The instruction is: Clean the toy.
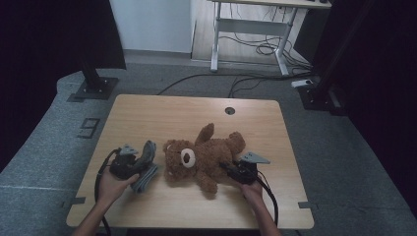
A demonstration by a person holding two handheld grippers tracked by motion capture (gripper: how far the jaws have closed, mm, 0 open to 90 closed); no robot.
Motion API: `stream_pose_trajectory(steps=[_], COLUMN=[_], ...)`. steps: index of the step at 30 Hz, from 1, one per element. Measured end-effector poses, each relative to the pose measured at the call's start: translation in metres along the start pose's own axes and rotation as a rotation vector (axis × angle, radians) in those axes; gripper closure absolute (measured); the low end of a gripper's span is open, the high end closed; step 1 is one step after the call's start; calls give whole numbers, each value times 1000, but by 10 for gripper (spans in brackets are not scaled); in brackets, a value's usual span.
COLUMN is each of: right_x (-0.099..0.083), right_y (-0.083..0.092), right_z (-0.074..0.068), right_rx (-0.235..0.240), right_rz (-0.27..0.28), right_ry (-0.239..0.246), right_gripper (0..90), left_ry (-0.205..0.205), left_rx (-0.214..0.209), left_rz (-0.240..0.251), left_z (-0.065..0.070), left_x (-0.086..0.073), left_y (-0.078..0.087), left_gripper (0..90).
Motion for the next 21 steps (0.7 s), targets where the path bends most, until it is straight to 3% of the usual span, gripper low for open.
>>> stream_pose_trajectory(steps=[7, 21], right_x=[0, 0], right_y=[0, 0], right_z=[0, 0], right_rx=[0, 1], right_rz=[3, 3], right_ry=[0, 2], right_gripper=[636, 634], left_ry=[22, 52], left_rx=[48, 70], left_rz=[-2, -46], left_z=[-14, -28], left_x=[-21, -40], left_y=[13, 8], left_gripper=[720, 666])
Point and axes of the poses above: each handheld gripper's, and its own axes: y roughly backward along the jaws, x roughly out of its top, z roughly to its right, the point moved 5 cm from there along -y, roughly forward along the jaws, and after that the axes turned 15 degrees about -z, right-handed, at the moved point
